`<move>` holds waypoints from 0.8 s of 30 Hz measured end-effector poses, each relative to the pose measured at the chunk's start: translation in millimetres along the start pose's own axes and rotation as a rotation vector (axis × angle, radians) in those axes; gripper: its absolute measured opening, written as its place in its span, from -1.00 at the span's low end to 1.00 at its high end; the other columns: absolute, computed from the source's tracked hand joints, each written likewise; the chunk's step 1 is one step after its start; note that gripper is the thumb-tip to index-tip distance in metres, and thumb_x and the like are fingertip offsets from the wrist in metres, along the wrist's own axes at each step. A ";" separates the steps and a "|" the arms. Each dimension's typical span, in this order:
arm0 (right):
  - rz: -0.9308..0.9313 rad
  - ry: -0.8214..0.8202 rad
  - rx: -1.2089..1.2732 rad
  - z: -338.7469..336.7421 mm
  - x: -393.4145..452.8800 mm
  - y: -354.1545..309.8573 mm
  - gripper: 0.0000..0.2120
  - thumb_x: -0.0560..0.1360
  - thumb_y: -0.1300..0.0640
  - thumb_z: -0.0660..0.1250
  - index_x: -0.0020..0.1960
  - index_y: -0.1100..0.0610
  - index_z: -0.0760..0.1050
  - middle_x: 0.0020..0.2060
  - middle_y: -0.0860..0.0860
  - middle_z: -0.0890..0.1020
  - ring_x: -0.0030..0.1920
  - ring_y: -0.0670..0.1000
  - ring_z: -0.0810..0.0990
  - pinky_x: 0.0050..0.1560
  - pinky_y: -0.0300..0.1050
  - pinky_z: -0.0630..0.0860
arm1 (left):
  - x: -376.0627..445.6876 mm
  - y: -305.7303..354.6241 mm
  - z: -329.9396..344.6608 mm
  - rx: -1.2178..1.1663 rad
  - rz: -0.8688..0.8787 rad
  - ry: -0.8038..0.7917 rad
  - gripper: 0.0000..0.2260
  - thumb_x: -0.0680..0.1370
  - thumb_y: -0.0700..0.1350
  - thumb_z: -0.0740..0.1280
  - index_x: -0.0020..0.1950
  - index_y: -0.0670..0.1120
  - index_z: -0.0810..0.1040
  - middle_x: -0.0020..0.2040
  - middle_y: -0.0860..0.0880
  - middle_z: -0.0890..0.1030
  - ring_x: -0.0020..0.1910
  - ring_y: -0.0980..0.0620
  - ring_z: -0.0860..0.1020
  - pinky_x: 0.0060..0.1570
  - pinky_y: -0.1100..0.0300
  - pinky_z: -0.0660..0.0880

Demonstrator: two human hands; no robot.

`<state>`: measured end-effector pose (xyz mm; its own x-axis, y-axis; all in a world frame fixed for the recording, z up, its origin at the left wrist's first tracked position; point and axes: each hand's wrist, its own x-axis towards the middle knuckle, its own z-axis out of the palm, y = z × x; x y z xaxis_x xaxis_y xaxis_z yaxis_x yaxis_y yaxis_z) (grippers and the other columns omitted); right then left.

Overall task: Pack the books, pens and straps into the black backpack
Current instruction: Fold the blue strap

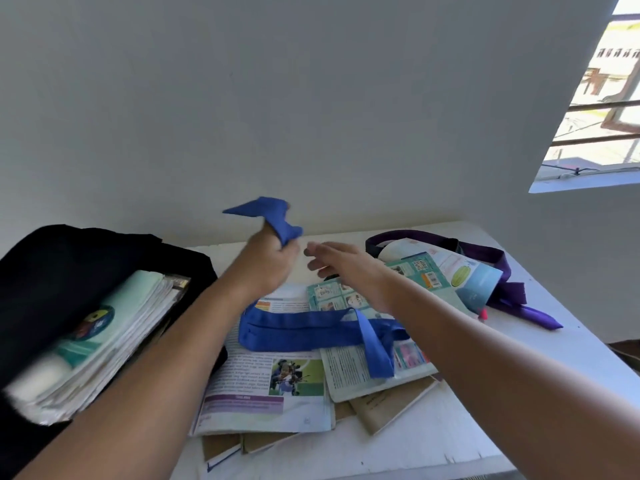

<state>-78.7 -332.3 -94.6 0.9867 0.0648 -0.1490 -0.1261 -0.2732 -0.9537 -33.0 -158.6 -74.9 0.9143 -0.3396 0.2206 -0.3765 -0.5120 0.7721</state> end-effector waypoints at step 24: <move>-0.126 0.161 0.713 17.3 9.7 -20.0 -0.67 0.74 -0.08 0.19 0.24 0.07 0.65 -0.42 -0.01 0.42 -0.39 -0.04 0.43 -0.20 -0.13 0.37 | -11.3 -3.7 12.0 -0.591 -0.268 -0.024 -0.51 0.70 0.24 0.08 0.57 0.05 0.30 -0.09 -0.14 0.73 -0.26 -0.12 0.63 0.11 -0.11 0.59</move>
<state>-68.4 -309.6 -81.5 0.9940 -0.1017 -0.0394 0.0070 0.4201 -0.9074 -43.8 -162.4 -87.5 0.9591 -0.2812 -0.0336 0.0163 -0.0637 0.9978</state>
